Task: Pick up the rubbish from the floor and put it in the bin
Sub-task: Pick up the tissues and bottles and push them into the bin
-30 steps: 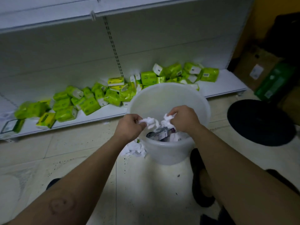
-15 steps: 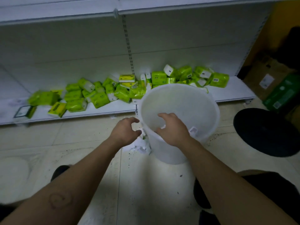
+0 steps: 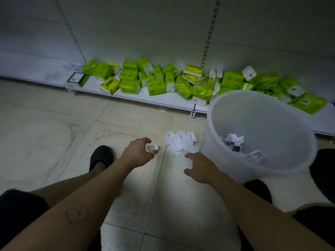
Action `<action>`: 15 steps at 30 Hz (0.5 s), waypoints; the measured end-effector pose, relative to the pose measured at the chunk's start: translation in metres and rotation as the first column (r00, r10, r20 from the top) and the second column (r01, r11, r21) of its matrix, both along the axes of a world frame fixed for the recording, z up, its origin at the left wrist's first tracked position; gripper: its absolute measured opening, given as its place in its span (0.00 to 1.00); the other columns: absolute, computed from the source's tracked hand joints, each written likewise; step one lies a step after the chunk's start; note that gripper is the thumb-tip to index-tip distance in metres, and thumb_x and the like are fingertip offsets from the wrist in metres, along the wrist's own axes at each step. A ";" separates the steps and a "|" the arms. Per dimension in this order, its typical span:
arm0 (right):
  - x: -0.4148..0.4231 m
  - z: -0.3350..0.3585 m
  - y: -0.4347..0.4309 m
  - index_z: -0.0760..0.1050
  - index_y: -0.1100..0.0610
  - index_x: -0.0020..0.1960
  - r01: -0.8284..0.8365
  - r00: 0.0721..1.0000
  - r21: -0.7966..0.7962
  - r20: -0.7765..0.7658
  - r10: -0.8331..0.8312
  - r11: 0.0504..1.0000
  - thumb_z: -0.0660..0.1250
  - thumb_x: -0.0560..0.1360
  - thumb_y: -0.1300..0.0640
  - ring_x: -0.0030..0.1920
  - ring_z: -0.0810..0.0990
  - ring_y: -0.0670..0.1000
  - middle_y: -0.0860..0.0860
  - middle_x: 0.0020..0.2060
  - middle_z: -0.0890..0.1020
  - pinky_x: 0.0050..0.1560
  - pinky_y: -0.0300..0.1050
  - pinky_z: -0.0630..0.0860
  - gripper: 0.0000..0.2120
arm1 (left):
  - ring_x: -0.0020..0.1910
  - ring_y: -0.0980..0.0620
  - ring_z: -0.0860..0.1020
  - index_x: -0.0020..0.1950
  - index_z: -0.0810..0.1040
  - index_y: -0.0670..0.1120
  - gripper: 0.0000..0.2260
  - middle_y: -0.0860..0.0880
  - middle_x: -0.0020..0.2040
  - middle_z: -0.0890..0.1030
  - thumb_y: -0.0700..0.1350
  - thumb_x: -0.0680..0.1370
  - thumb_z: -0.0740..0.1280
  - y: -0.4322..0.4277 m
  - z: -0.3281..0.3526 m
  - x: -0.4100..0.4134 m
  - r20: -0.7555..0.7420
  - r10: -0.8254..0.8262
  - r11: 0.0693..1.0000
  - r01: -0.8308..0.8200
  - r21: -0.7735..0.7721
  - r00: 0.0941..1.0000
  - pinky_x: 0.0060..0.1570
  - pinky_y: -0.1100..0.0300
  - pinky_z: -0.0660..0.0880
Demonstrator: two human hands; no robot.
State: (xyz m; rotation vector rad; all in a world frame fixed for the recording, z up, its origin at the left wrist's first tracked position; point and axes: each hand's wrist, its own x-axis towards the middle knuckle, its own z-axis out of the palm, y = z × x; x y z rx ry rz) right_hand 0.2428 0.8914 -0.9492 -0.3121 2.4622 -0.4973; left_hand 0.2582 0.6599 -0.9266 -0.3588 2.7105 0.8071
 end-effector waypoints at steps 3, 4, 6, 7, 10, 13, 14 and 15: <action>-0.003 -0.044 -0.002 0.60 0.52 0.73 0.098 0.987 0.022 0.128 -0.100 0.995 0.65 0.74 0.47 0.70 0.67 0.56 0.55 0.72 0.65 0.68 0.47 0.65 0.31 | 0.57 0.43 0.77 0.65 0.73 0.45 0.22 0.43 0.62 0.79 0.47 0.72 0.71 -0.015 -0.036 -0.009 0.041 0.014 1.000 -0.014 0.006 0.999 0.53 0.55 0.74; -0.003 -0.061 -0.003 0.61 0.52 0.73 0.117 0.978 0.039 0.172 -0.122 0.992 0.65 0.74 0.47 0.68 0.69 0.57 0.56 0.71 0.65 0.65 0.46 0.67 0.30 | 0.58 0.43 0.77 0.65 0.73 0.44 0.22 0.43 0.61 0.78 0.46 0.72 0.71 -0.018 -0.049 -0.013 0.055 0.016 1.000 -0.016 0.004 0.998 0.53 0.56 0.73; -0.005 -0.093 -0.005 0.62 0.52 0.72 0.142 0.958 0.066 0.240 -0.154 0.988 0.65 0.73 0.47 0.65 0.72 0.58 0.57 0.71 0.65 0.61 0.46 0.71 0.30 | 0.61 0.42 0.75 0.69 0.70 0.44 0.26 0.43 0.65 0.76 0.46 0.72 0.71 -0.025 -0.076 -0.022 0.092 0.022 1.000 -0.022 -0.007 0.995 0.56 0.55 0.72; -0.007 -0.108 -0.006 0.62 0.52 0.72 0.154 0.950 0.076 0.264 -0.169 0.985 0.65 0.73 0.47 0.63 0.74 0.58 0.57 0.70 0.66 0.59 0.46 0.72 0.30 | 0.63 0.42 0.74 0.71 0.68 0.45 0.28 0.43 0.66 0.75 0.47 0.72 0.71 -0.028 -0.090 -0.027 0.117 0.023 1.000 -0.022 -0.012 0.993 0.58 0.54 0.72; -0.021 -0.148 -0.011 0.63 0.54 0.72 0.190 0.934 0.083 0.293 -0.207 0.978 0.65 0.73 0.49 0.62 0.74 0.59 0.61 0.66 0.70 0.57 0.47 0.73 0.29 | 0.64 0.40 0.72 0.73 0.65 0.46 0.31 0.41 0.67 0.73 0.48 0.72 0.71 -0.038 -0.132 -0.039 0.199 0.029 0.998 -0.016 -0.066 0.980 0.61 0.48 0.72; -0.042 -0.180 -0.014 0.61 0.50 0.72 0.231 0.937 0.077 0.252 -0.244 0.970 0.65 0.73 0.49 0.71 0.63 0.58 0.59 0.71 0.64 0.63 0.47 0.68 0.29 | 0.64 0.39 0.71 0.73 0.65 0.46 0.31 0.39 0.65 0.72 0.47 0.72 0.71 -0.045 -0.169 -0.051 0.228 0.053 0.994 -0.028 -0.110 0.972 0.60 0.48 0.72; -0.051 -0.189 -0.015 0.60 0.49 0.73 0.241 0.940 0.081 0.228 -0.253 0.967 0.65 0.73 0.49 0.73 0.59 0.57 0.58 0.72 0.62 0.65 0.48 0.67 0.30 | 0.63 0.39 0.71 0.72 0.66 0.46 0.31 0.40 0.65 0.72 0.46 0.72 0.71 -0.047 -0.181 -0.056 0.212 0.064 0.994 -0.043 -0.104 0.975 0.60 0.48 0.72; -0.060 -0.197 -0.015 0.60 0.49 0.73 0.243 0.945 0.088 0.204 -0.256 0.966 0.65 0.73 0.50 0.75 0.56 0.57 0.58 0.73 0.60 0.66 0.48 0.66 0.30 | 0.63 0.40 0.71 0.72 0.66 0.46 0.30 0.40 0.65 0.72 0.45 0.71 0.71 -0.049 -0.193 -0.063 0.190 0.079 0.993 -0.060 -0.103 0.979 0.61 0.47 0.73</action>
